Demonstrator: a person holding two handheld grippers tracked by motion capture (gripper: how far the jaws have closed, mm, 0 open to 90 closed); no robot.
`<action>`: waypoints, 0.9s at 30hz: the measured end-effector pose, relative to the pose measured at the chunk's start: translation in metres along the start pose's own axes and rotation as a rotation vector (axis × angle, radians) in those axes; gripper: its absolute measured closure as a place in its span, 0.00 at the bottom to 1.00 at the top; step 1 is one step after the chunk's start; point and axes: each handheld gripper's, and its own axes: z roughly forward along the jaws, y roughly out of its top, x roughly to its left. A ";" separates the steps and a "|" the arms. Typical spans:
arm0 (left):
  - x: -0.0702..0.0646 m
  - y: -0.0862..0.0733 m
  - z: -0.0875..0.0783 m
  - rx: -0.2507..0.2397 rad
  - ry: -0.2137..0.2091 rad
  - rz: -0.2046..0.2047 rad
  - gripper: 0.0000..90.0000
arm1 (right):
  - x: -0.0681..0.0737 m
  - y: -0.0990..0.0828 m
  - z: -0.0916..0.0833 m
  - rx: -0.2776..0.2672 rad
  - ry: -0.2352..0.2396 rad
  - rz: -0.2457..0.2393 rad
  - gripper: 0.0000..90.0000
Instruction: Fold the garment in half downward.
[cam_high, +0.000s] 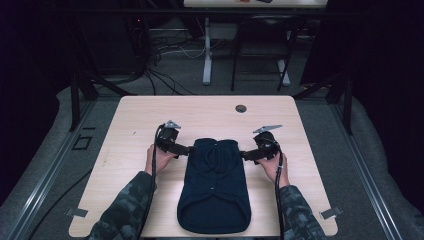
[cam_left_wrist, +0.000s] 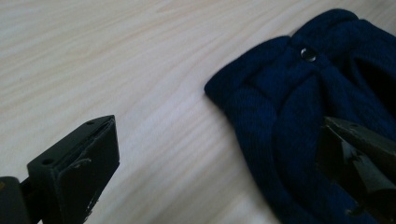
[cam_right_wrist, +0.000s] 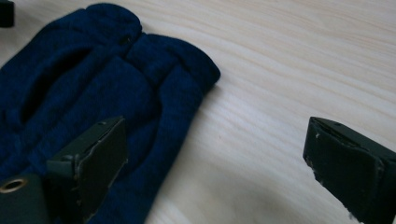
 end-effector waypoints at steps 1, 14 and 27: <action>-0.001 0.003 0.002 0.004 -0.001 0.004 0.00 | 0.000 0.000 0.000 0.000 0.000 0.000 0.08; -0.013 0.023 0.036 0.062 0.007 0.003 0.05 | 0.007 0.028 0.034 0.044 0.011 0.020 0.17; -0.027 0.023 0.050 0.151 0.058 0.073 0.14 | 0.016 0.031 0.054 0.130 -0.022 -0.010 0.25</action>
